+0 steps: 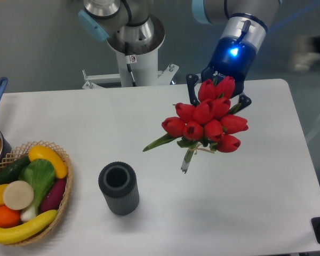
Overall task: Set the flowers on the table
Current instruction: 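Hold the red tulip bunch and raise it slightly above the table, then lower the red tulips toward the table surface beside the grey vase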
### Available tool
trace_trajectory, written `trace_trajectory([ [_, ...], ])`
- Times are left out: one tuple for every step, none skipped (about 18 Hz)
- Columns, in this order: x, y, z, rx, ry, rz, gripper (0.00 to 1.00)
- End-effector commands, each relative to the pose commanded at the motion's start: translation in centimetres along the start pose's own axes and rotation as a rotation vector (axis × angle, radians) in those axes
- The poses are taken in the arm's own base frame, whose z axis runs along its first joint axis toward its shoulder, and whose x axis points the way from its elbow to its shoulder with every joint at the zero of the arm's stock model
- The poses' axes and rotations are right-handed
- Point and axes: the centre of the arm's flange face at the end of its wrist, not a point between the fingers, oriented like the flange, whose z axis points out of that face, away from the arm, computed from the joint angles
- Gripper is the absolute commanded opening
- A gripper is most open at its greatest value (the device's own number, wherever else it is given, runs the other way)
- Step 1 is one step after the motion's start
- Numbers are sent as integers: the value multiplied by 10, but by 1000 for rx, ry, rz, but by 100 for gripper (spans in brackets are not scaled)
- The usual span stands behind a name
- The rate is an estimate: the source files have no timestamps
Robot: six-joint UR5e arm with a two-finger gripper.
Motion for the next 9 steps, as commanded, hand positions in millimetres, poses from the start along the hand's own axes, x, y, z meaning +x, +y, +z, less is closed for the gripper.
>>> trace_trajectory([
  [-1, 2, -2, -31, -30, 2, 22],
  [-2, 4, -1, -65, -57, 9, 22],
  [1, 4, 0, -92, -76, 16, 22],
  [5, 4, 3, -118, -90, 22, 22],
  [8, 8, 7, -149, -104, 23, 22],
  [13, 13, 11, -182, -114, 24, 22],
  [17, 18, 16, -223, -130, 39, 22],
  [17, 23, 19, -271, -152, 74, 22],
  [22, 30, 26, -327, -164, 111, 22],
])
